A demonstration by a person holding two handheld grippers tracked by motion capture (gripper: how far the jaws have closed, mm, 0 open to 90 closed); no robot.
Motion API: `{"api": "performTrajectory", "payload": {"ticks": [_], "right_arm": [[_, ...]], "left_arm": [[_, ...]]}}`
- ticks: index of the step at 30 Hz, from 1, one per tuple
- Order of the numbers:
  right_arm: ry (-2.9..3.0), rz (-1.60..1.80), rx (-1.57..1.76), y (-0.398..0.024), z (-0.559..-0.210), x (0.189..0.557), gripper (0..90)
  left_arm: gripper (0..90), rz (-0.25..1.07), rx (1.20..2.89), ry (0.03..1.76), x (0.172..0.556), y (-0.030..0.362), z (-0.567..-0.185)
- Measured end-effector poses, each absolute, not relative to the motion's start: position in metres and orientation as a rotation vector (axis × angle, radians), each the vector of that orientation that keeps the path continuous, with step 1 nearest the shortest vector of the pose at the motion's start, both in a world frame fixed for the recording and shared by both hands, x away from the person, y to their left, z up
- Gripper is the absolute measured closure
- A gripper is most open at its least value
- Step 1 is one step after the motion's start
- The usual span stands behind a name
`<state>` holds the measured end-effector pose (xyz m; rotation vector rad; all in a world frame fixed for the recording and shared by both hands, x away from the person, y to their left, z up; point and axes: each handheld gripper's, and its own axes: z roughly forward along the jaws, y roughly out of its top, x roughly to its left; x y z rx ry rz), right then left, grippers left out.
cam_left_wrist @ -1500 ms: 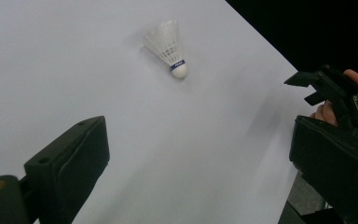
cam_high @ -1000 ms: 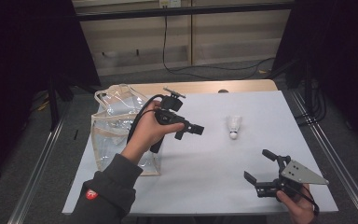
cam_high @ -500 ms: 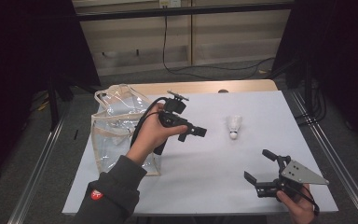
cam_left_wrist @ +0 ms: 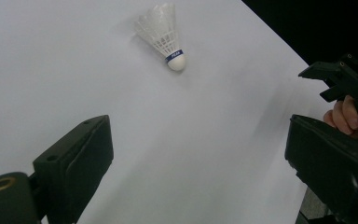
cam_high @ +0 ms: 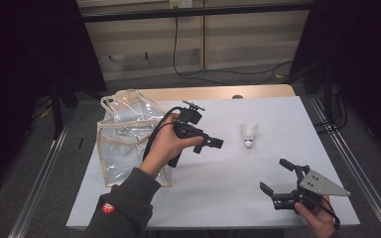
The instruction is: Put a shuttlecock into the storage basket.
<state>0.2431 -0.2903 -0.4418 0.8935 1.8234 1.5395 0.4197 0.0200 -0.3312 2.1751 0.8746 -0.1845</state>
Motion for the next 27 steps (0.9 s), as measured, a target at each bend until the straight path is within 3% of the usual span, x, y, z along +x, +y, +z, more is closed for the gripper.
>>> {"api": "performTrajectory", "payload": {"ticks": [27], "right_arm": [[1.822,1.543,0.894,-0.291,-0.442,0.243,2.0]], "left_arm": [[9.0,-0.187,2.186,0.876,0.421,0.003,-0.353]]}}
